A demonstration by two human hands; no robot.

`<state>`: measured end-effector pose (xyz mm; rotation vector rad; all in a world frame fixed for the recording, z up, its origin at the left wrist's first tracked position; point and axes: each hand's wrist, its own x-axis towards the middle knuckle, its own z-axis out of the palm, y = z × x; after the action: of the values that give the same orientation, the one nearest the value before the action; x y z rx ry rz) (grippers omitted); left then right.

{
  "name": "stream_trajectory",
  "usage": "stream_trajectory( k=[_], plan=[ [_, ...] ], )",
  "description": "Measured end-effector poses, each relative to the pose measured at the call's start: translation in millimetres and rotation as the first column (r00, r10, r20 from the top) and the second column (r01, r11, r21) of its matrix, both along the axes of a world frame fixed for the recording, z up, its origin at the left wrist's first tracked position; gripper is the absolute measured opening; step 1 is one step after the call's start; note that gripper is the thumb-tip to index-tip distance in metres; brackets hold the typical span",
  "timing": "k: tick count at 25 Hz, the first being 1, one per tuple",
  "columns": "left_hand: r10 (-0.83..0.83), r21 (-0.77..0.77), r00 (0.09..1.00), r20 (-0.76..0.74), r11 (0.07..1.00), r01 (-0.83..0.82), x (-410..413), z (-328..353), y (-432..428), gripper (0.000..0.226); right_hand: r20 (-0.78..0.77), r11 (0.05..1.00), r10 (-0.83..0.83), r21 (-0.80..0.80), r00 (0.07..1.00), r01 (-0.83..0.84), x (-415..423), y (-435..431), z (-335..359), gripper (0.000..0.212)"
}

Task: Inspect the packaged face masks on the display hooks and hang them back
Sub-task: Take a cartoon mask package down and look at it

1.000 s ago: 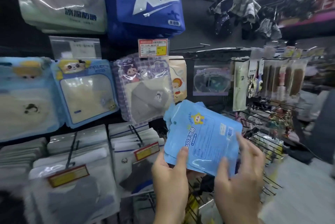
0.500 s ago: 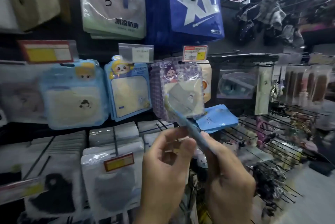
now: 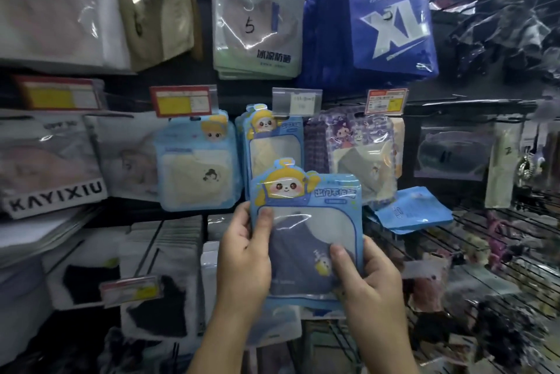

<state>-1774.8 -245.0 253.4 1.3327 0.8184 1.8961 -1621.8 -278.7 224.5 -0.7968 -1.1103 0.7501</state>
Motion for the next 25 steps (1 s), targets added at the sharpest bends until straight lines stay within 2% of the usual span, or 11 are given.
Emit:
stream_trajectory(
  k=[2,5,8,12,18,25],
  plan=[
    [0.063,-0.013,0.998,0.021,0.998,-0.063,-10,-2,0,0.021,0.054,0.999,-0.047,0.003,0.997,0.047,-8,3,5,0.030],
    [0.135,0.010,0.991,-0.013,0.991,-0.135,-21,-2,1,0.020,-0.011,0.988,-0.103,0.110,0.995,0.104,-19,11,19,0.057],
    [0.183,0.012,0.983,-0.022,0.983,-0.183,-22,4,-3,0.019,-0.016,0.964,-0.164,0.209,0.986,0.164,-27,21,29,0.052],
    [0.253,0.031,0.967,-0.006,0.967,-0.253,-20,9,-3,0.013,-0.045,0.952,-0.180,0.245,0.983,0.186,-31,29,37,0.049],
    [0.345,0.061,0.937,-0.059,0.938,-0.341,-13,19,12,0.003,-0.056,0.940,-0.208,0.264,0.976,0.216,-25,47,44,0.046],
    [0.454,0.087,0.883,-0.123,0.891,-0.446,-9,49,44,0.014,-0.092,0.955,-0.168,0.232,0.981,0.186,-20,83,76,0.044]
  ],
)
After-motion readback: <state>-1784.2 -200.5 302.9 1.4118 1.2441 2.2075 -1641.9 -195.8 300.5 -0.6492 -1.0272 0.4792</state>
